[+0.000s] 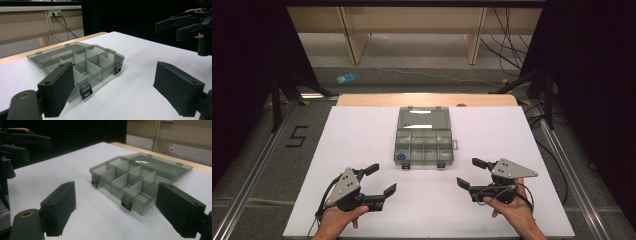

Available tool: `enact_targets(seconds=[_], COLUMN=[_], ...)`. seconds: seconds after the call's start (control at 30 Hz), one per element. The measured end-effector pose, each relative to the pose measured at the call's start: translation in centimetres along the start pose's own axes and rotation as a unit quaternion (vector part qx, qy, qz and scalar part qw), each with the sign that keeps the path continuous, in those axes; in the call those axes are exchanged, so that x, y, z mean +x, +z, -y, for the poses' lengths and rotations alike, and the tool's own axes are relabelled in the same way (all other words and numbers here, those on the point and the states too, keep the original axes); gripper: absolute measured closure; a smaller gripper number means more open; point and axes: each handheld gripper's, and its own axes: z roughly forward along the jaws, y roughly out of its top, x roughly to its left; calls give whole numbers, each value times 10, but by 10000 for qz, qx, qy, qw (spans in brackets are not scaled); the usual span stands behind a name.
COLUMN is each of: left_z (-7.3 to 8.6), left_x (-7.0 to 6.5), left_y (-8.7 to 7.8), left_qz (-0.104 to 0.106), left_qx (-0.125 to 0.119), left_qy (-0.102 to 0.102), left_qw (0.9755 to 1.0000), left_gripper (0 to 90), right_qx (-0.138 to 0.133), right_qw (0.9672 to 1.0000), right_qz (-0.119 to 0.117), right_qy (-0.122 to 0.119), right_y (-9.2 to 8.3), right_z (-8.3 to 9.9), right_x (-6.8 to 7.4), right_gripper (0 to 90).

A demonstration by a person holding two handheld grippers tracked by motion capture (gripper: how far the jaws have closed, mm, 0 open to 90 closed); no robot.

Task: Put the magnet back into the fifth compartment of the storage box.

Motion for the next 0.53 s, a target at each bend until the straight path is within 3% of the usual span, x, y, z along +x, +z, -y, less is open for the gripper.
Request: enact_targets(seconds=[0.53], left_z=[0], left_x=[0], left_y=[0], left_qz=[0], left_qx=[-2], left_qy=[6], left_qw=[10000], left_gripper=[161], right_qx=[17], right_qw=[10000], right_qz=[-6], right_qy=[-44], right_y=[0], right_z=[0], right_x=[0], right_gripper=[175])
